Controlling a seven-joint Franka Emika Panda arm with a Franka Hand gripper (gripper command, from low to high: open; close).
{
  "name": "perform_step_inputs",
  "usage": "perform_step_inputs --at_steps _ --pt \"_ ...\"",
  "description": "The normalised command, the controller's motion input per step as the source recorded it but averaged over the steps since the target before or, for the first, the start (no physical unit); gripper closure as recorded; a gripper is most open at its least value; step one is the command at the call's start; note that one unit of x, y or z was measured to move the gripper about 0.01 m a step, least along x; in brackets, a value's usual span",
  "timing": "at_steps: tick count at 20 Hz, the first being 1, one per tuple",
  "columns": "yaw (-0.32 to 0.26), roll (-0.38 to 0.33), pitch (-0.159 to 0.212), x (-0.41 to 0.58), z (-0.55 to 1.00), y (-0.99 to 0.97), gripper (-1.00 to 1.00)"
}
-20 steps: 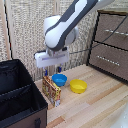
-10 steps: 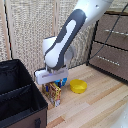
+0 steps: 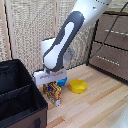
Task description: Kindly direct your grabber toward the cereal bar. Delicately grip the cereal bar using your grabber. Transport the clutched cereal bar to the rear part of the organizer. Set the cereal bar down and place it in the rear section of the organizer.
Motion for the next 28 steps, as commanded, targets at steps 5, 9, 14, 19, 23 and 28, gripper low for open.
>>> perform_step_inputs --at_steps 5,9,14,19,23,28 --pt "-0.082 0.015 0.031 0.098 0.66 -0.07 1.00" --pt "-0.074 0.003 0.037 0.256 0.98 -0.10 1.00" --pt "-0.151 -0.030 0.007 0.399 0.98 0.01 1.00" --pt "-0.216 -0.040 0.001 0.406 0.79 0.17 1.00" --pt "-0.227 0.010 0.021 0.380 0.59 0.15 1.00" --pt "-0.250 0.001 0.023 0.301 0.66 0.09 1.00"
